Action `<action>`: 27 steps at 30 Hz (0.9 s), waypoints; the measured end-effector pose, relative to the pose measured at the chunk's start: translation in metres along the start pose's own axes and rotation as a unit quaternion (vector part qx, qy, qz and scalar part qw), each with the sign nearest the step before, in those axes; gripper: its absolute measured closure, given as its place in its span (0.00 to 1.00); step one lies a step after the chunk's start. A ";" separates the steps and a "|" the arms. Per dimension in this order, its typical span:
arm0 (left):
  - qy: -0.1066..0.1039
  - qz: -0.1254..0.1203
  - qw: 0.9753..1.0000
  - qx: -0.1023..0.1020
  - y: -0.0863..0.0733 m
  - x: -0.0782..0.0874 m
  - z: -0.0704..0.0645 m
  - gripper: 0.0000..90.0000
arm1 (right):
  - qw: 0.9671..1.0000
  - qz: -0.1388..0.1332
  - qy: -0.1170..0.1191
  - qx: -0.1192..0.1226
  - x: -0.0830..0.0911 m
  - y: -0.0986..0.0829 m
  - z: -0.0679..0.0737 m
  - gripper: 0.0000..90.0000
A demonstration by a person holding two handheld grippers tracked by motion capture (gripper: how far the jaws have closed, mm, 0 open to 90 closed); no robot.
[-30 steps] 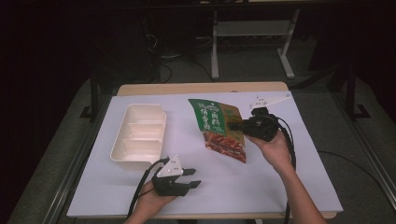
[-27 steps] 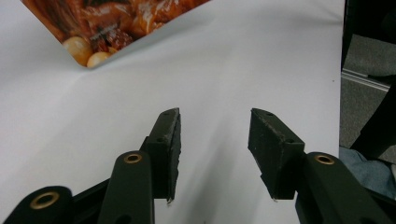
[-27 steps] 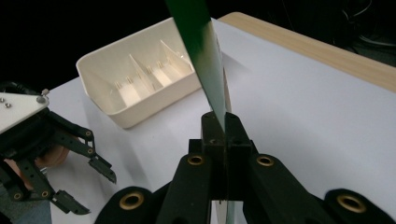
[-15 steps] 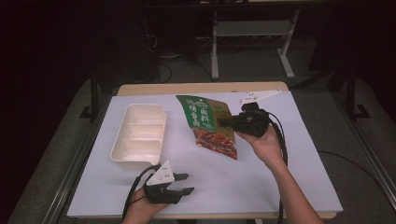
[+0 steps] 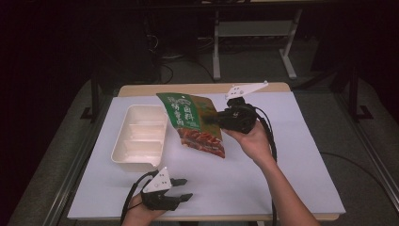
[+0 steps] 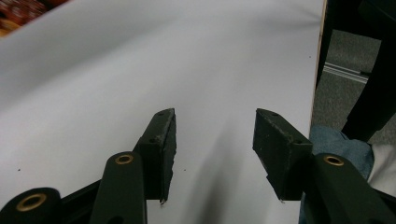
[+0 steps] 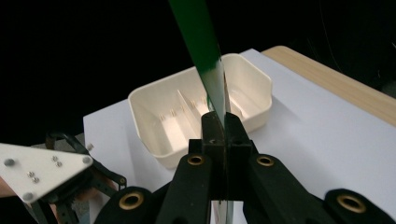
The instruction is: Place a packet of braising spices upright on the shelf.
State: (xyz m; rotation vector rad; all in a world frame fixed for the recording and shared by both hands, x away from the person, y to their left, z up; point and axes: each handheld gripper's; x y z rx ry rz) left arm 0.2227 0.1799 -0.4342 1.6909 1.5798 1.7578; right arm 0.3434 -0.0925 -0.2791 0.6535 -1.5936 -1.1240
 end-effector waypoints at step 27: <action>-0.003 -0.001 1.000 -0.009 -0.004 0.002 -0.001 0.53 | 0.998 -0.023 0.049 0.040 -0.053 0.058 0.020 1.00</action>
Point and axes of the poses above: each handheld gripper's, and its own axes: x roughly backward along the jaws, y roughly out of its top, z roughly to its left, and after that the axes turned 15 degrees about x, right-handed
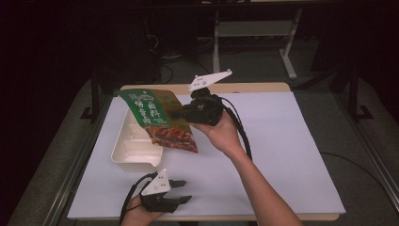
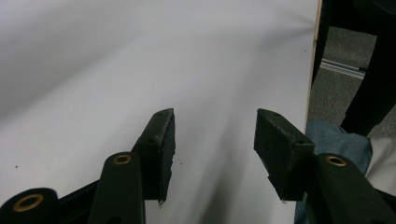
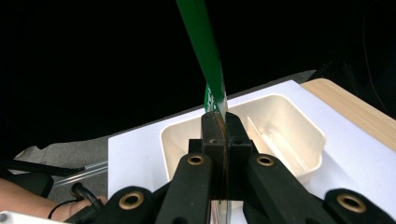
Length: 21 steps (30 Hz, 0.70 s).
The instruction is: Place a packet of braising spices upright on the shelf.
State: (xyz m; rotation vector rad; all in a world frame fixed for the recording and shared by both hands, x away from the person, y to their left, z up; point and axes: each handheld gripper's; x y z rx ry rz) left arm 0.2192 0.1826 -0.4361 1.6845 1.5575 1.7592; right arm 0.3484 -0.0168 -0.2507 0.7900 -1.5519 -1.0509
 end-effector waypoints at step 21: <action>-0.005 -0.001 1.000 -0.004 -0.001 0.000 -0.002 0.51 | 0.999 -0.018 0.032 0.004 -0.047 0.013 0.003 1.00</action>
Point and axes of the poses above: each handheld gripper's, and its own axes: x roughly backward along the jaws, y roughly out of its top, z roughly to its left, and after that the axes turned 15 degrees about x, right-handed
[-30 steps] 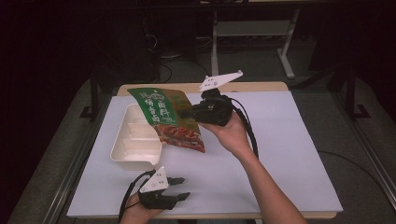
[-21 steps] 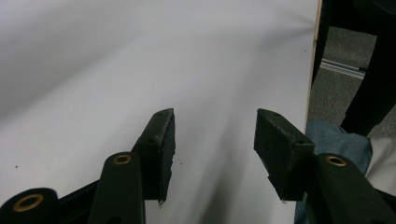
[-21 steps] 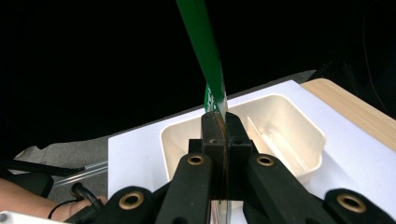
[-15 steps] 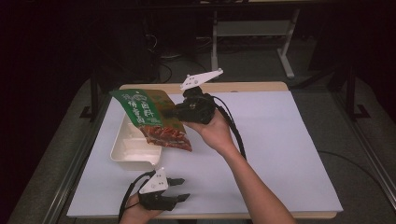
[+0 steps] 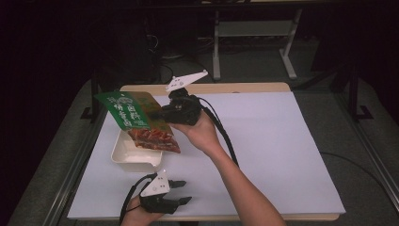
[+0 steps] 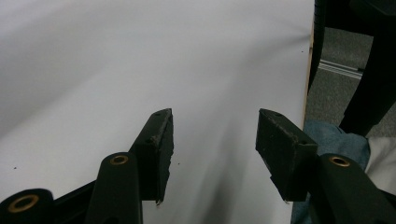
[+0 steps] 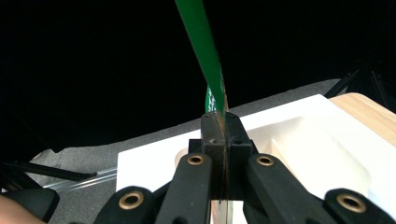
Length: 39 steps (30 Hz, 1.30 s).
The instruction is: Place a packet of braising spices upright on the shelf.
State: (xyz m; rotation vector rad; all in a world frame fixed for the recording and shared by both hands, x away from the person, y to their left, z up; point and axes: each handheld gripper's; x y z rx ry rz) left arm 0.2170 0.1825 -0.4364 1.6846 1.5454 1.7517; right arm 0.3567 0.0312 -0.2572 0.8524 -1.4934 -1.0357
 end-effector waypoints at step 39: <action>-0.004 0.004 1.000 -0.011 0.000 -0.001 -0.001 0.50 | 0.998 0.000 0.000 -0.057 -0.081 -0.037 -0.011 1.00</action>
Point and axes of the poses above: each handheld gripper's, and its own axes: x roughly backward along the jaws, y roughly out of its top, z roughly to its left, and after that the axes turned 15 degrees about x, right-handed
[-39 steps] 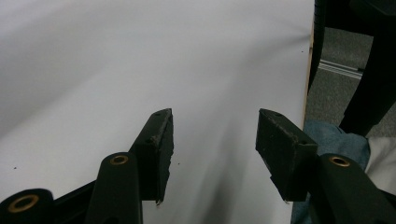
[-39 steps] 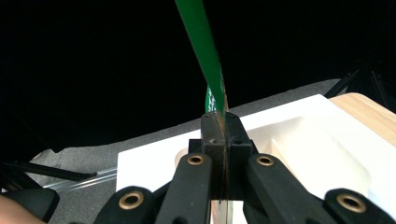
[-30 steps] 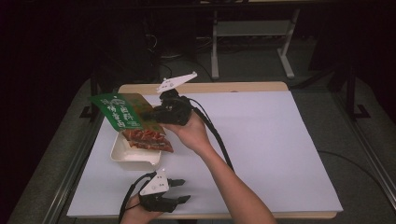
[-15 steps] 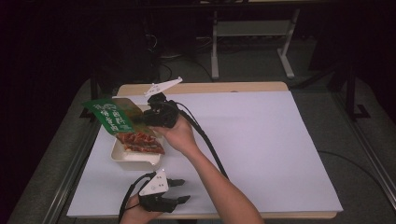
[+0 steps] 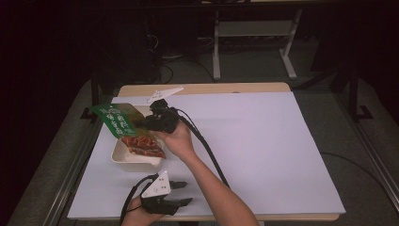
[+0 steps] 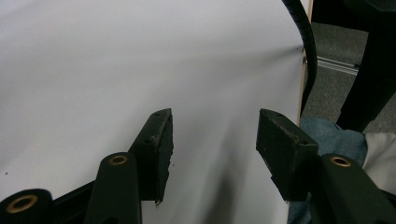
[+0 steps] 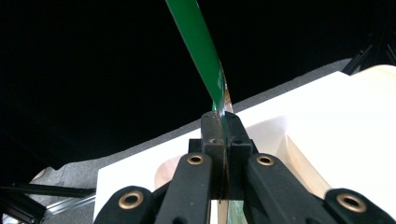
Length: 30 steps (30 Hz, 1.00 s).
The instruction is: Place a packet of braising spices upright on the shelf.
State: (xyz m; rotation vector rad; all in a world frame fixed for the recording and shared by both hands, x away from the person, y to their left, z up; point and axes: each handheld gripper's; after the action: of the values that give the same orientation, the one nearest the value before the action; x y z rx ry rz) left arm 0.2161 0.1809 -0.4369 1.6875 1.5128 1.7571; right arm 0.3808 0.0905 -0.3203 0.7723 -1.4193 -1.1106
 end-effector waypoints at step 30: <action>0.001 0.005 1.000 -0.004 0.000 -0.001 -0.001 0.50 | 0.995 0.093 -0.019 -0.005 -0.010 -0.015 -0.014 0.96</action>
State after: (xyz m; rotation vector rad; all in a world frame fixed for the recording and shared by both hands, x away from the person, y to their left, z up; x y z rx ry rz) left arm 0.2157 0.1791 -0.4371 1.6931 1.4993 1.7667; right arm 0.3940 0.0916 -0.3392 0.6020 -1.4843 -0.9913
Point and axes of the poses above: each handheld gripper's, and its own axes: x roughly backward along the jaws, y roughly out of its top, z roughly to its left, and after that the axes turned 15 degrees about x, right-handed
